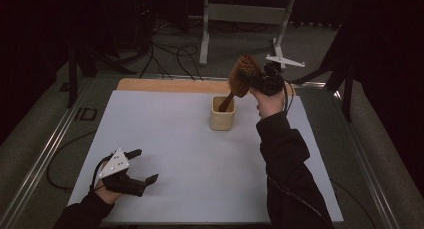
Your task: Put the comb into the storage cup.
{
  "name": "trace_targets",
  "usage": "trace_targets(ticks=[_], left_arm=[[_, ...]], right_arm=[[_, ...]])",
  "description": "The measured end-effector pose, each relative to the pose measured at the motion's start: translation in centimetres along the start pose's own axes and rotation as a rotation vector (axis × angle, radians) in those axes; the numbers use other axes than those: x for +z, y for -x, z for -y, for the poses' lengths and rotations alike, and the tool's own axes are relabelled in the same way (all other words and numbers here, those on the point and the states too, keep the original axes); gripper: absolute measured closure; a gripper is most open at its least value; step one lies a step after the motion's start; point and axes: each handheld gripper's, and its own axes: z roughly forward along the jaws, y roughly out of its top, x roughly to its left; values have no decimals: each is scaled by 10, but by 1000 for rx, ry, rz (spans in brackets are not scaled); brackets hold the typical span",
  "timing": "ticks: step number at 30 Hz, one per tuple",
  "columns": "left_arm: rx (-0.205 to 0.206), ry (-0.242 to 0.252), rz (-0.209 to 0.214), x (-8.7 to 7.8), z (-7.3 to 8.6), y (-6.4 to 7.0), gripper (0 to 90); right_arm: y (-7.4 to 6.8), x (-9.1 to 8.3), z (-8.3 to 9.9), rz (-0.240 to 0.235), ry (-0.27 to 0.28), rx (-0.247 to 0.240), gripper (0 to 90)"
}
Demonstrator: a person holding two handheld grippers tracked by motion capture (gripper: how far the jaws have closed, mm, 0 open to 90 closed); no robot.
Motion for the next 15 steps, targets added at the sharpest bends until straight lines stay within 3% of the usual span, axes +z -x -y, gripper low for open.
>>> trace_targets(ticks=[15], left_arm=[[-4, 15, 8, 0, 1, -1, 1]], right_arm=[[2, 12, 11, 1, -24, 7, 521]])
